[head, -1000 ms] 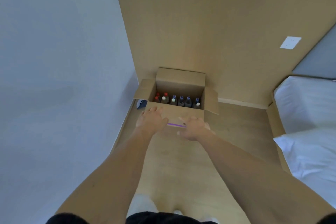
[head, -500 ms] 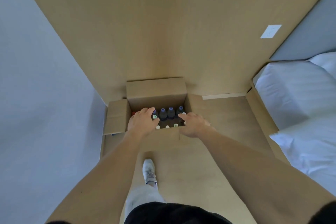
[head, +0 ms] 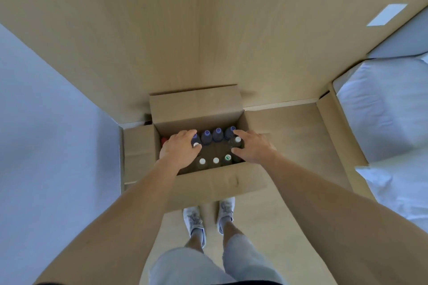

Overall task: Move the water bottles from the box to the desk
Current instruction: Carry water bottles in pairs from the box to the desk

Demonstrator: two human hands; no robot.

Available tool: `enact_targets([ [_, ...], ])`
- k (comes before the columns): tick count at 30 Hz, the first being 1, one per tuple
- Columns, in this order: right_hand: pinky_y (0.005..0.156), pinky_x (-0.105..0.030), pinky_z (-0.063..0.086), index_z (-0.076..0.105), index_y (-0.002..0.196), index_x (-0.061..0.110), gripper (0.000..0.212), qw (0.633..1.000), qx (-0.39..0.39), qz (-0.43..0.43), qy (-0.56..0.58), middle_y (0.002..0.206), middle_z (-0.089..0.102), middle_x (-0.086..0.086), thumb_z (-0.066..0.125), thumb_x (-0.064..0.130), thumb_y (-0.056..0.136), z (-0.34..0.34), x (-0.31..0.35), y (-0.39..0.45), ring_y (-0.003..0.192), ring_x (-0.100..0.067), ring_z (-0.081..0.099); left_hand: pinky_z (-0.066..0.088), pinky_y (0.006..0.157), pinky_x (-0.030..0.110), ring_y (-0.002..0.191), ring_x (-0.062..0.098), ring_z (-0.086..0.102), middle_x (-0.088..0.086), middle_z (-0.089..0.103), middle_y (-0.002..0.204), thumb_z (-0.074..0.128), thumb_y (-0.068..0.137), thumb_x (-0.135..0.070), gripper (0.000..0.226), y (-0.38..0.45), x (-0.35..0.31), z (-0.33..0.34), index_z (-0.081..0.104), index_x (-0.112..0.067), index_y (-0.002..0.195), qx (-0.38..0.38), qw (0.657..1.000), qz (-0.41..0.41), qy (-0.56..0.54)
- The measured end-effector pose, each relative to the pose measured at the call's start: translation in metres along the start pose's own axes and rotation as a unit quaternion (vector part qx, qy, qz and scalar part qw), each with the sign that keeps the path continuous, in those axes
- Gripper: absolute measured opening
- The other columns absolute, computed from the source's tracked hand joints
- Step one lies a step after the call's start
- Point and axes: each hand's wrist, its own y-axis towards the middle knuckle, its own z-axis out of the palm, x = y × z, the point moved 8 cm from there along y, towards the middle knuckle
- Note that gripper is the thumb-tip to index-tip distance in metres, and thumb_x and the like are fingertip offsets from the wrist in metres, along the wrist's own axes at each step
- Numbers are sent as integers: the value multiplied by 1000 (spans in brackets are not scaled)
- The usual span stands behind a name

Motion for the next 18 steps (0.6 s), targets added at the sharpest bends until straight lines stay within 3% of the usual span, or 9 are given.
enact_targets([
  [7,110,-47,39,30,153,34,66,999,36,-9,6,149,42,-8,57,49,94,56,-8,94,135,-32,43,42,107,47,134,26,46,1,46,150,54,100,-38,55,66,39,53,38,-26,152,32,999,-24,-21],
  [18,109,-48,40,24,154,38,75,990,118,-55,-50,153,39,-5,64,48,92,189,-44,248,136,-31,42,38,113,41,141,23,41,-2,39,156,61,97,-39,64,173,108,226,34,-28,154,135,989,-53,-10],
])
